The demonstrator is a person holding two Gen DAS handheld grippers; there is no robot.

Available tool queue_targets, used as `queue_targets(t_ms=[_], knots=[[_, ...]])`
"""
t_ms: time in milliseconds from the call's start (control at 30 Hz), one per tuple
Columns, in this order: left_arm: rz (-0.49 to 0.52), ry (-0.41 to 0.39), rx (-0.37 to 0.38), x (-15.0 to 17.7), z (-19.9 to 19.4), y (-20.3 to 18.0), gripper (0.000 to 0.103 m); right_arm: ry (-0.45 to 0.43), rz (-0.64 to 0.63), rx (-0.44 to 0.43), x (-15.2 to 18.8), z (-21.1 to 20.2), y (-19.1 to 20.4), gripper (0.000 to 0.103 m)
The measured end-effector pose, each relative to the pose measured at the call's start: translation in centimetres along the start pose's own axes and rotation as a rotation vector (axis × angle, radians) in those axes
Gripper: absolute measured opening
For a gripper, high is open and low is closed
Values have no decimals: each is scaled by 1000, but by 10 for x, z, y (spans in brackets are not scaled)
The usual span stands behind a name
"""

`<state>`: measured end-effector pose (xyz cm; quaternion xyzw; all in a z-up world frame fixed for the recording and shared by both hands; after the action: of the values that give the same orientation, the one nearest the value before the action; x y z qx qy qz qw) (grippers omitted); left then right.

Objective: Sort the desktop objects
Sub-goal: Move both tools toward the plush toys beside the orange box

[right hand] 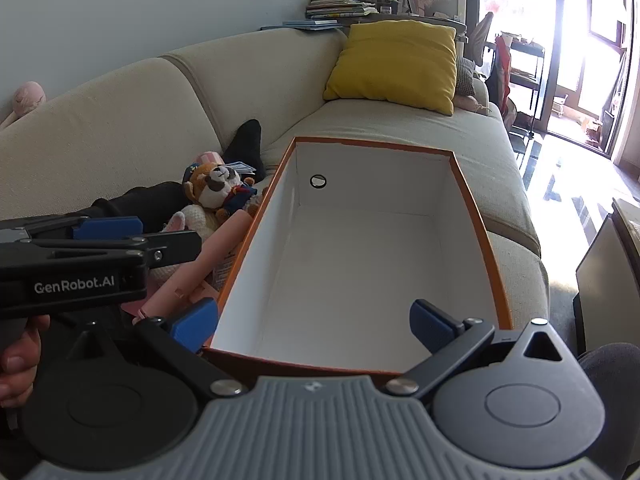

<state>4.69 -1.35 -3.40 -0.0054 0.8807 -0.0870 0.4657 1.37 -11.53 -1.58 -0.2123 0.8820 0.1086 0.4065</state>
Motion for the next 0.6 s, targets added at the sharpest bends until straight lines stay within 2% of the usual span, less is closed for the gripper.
queue_targets(t_ms=[600], knots=[[3, 13, -2, 2, 3, -1, 80, 9, 10, 8, 1, 2, -1, 102]])
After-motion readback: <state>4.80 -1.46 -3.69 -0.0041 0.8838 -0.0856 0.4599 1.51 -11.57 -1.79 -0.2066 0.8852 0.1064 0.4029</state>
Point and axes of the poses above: each gripper's, at about its wrist camera, not at the fingertips, and z roughly the way its jaws point, y to its left, x to its underside, the point moved 5 cm from there along z, roughly the way its jaws point, and after that the axes turned 2 degrees about x, right-handed, at the moved point
